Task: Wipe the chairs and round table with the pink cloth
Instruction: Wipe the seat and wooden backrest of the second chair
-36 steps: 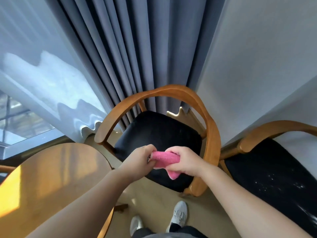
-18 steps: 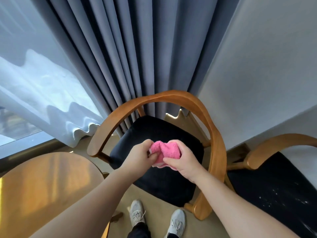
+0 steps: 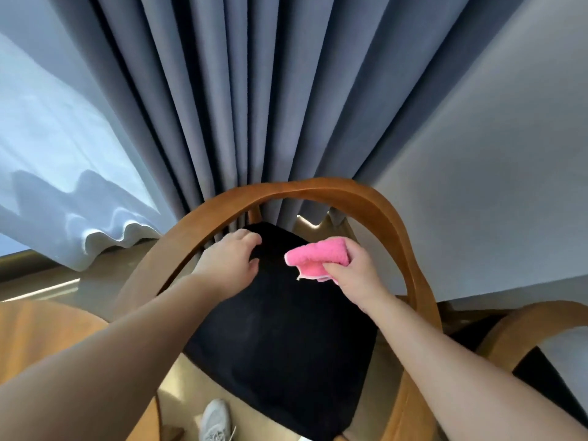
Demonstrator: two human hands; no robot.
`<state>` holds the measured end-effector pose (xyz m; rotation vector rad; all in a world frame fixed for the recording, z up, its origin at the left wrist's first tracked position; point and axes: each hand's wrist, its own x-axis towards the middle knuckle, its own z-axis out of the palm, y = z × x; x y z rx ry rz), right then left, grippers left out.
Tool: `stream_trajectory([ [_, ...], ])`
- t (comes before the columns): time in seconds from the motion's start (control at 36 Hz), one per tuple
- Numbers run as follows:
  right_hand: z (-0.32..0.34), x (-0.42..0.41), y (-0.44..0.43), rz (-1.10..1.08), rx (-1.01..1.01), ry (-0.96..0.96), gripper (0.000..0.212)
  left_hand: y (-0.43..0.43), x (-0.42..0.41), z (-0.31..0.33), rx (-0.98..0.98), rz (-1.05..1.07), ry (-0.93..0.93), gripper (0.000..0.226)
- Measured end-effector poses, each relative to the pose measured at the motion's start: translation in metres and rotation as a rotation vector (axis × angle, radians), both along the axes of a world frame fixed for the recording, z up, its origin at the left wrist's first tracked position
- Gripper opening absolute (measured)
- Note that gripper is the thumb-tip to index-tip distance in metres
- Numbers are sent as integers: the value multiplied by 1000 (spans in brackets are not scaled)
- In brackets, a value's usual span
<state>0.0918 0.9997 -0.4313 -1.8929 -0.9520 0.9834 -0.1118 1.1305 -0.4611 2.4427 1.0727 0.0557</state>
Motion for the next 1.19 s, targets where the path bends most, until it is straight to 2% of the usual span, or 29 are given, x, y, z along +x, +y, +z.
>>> stream_trajectory([
  [0.17, -48, 49, 42, 80, -112, -210, 39, 55, 4, -68, 228, 27, 281, 80],
  [0.31, -68, 76, 79, 185, -67, -391, 47, 75, 7, -105, 268, 76, 347, 90],
  [0.36, -68, 84, 97, 313, 9, -585, 44, 76, 10, -113, 286, 95, 346, 89],
  [0.39, -68, 88, 107, 421, 89, -754, 41, 75, 11, -116, 305, 108, 336, 88],
  [0.44, -72, 95, 127, 690, 312, -1093, 33, 74, 14, -122, 361, 135, 315, 86],
  [0.5, -81, 101, 141, 962, 436, -1326, 22, 70, 18, -128, 421, 160, 310, 86],
  [0.56, -96, 109, 148, 1178, 360, -1533, 23, 66, 21, -135, 468, 187, 308, 85],
  [0.64, -116, 127, 146, 1394, -27, -1796, 42, 63, 23, -140, 513, 219, 291, 84],
  [0.69, -122, 139, 140, 1421, -255, -1970, 51, 62, 23, -140, 524, 225, 289, 84],
  [0.75, -129, 150, 133, 1424, -325, -2096, 55, 61, 24, -141, 537, 227, 302, 84],
  [0.81, -133, 158, 128, 1421, -307, -2204, 57, 60, 25, -141, 551, 237, 314, 84],
  [0.94, -130, 172, 106, 1416, -397, -2278, 68, 60, 26, -140, 565, 225, 342, 86],
  [1.19, -127, 198, 5, 1189, -661, -1952, 64, 61, 26, -135, 530, 226, 411, 90],
])
